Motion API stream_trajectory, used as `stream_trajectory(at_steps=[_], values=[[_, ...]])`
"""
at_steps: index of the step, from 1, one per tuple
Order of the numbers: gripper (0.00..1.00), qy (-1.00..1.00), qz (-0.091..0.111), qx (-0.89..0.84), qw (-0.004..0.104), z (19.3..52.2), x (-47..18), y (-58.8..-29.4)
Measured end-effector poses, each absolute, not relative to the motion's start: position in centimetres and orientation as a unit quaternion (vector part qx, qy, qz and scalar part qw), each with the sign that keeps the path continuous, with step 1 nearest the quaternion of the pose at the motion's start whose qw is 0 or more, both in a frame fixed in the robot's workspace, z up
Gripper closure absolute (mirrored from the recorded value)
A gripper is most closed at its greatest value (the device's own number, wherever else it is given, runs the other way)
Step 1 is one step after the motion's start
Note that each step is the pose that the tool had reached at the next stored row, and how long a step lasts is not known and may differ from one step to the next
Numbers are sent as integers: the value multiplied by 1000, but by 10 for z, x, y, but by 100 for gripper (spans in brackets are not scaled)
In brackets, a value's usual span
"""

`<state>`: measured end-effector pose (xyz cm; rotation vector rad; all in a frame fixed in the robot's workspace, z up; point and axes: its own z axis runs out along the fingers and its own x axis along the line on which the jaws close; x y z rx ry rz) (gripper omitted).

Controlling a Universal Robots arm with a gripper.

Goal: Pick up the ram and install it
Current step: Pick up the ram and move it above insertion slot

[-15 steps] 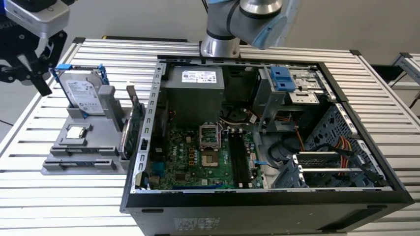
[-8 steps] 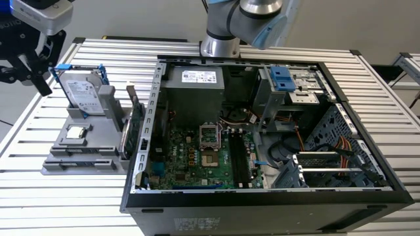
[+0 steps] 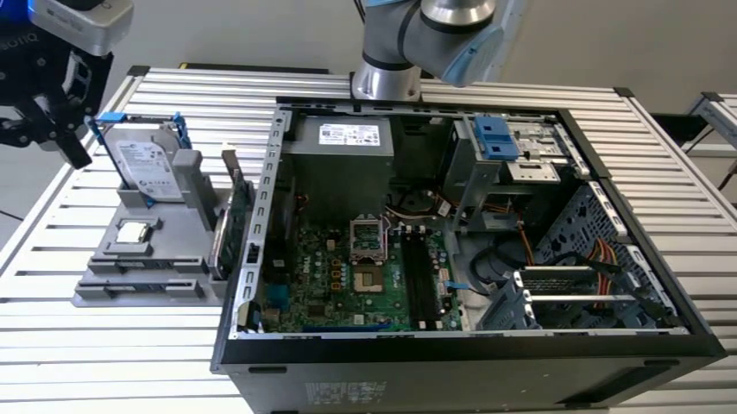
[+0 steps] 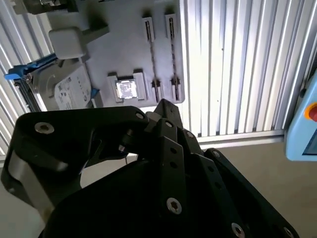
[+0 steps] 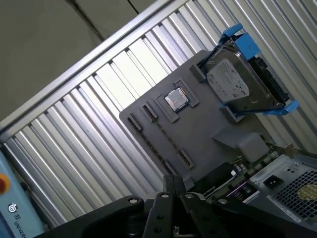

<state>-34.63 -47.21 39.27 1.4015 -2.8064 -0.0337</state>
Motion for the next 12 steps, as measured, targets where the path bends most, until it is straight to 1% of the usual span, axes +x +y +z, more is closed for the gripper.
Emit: stream_trajectory(at_steps=[12], values=[[100, -856, -11, 517, 3, 393, -346, -472]])
